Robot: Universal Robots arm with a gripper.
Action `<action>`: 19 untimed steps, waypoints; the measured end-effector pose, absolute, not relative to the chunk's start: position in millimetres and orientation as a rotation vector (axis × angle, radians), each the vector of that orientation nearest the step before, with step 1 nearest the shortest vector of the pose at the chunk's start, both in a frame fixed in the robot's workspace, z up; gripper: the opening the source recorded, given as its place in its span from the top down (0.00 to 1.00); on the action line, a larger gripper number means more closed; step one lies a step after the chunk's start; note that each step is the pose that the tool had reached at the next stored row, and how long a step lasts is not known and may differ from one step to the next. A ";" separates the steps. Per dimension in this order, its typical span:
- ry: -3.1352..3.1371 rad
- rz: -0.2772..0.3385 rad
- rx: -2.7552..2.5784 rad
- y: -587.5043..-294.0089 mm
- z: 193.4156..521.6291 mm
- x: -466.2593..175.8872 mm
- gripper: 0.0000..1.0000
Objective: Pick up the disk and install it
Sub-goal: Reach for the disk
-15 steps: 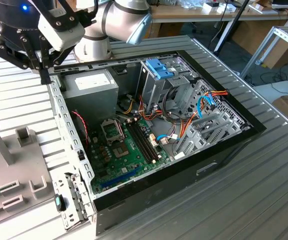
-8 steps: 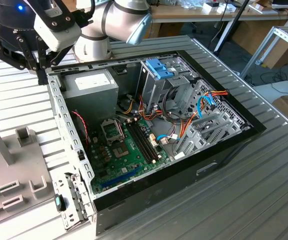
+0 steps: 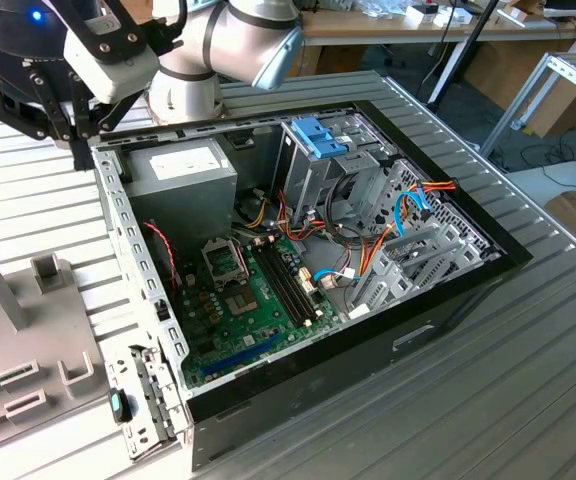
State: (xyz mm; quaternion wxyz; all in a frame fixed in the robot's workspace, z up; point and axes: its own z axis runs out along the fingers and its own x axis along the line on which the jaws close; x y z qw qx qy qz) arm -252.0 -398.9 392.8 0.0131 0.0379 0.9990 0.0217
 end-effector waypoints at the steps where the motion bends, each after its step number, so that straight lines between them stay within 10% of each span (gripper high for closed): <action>1: 3.113 0.068 0.118 -398.9 392.9 -254.4 0.89; 19: 3.113 0.068 0.118 -399.0 392.8 -280.9 0.89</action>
